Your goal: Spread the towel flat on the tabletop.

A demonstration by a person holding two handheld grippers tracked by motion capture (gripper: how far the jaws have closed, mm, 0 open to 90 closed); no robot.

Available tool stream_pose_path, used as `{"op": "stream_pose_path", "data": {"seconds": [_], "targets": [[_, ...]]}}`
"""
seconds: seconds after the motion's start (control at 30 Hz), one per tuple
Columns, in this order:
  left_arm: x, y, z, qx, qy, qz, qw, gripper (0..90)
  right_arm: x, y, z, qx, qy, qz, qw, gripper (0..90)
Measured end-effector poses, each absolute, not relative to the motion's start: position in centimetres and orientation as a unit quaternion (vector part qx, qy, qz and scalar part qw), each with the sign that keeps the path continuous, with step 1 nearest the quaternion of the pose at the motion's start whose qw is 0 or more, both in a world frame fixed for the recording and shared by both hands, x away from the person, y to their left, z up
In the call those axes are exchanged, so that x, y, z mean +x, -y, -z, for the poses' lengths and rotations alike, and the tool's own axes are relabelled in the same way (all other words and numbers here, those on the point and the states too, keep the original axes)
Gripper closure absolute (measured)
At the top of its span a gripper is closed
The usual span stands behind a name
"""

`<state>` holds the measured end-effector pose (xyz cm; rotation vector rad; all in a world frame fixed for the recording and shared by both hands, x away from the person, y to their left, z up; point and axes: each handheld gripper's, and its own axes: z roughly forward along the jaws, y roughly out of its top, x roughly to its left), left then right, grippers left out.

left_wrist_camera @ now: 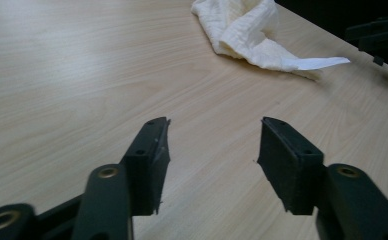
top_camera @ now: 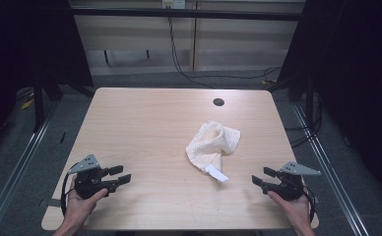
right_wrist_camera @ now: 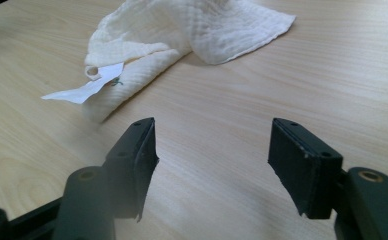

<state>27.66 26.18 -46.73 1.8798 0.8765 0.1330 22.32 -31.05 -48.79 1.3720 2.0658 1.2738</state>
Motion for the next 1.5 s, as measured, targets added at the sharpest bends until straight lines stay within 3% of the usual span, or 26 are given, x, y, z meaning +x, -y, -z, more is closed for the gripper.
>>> {"op": "stream_pose_path", "data": {"seconds": [0.13,0.27,0.5,0.6,0.87,1.07,1.5], "targets": [[28.0,-26.5,47.0,0.776,-0.381,-0.050,0.500,38.5,22.5,31.1,48.8,0.476,-0.736,-0.452,0.164,35.3],[27.8,-26.6,46.8,0.772,-0.389,-0.051,0.500,36.9,22.6,30.5,48.4,0.465,-0.748,-0.449,0.148,42.9],[26.6,-26.1,46.3,0.782,-0.360,-0.056,0.506,36.1,22.0,29.8,47.6,0.469,-0.745,-0.444,0.167,44.6],[26.5,-26.0,46.4,0.782,-0.357,-0.053,0.509,35.5,22.3,29.3,47.4,0.449,-0.764,-0.442,0.139,44.8],[26.8,-24.8,46.7,0.797,-0.334,-0.026,0.502,36.3,24.3,27.7,46.2,0.402,-0.788,-0.452,0.118,44.8],[26.2,-24.8,46.0,0.800,-0.316,-0.037,0.509,40.1,26.1,26.8,45.3,0.380,-0.792,-0.466,0.105,44.5],[26.4,-25.2,46.1,0.793,-0.325,-0.042,0.514,39.7,29.9,25.3,45.8,0.388,-0.792,-0.460,0.102,46.3]]}}
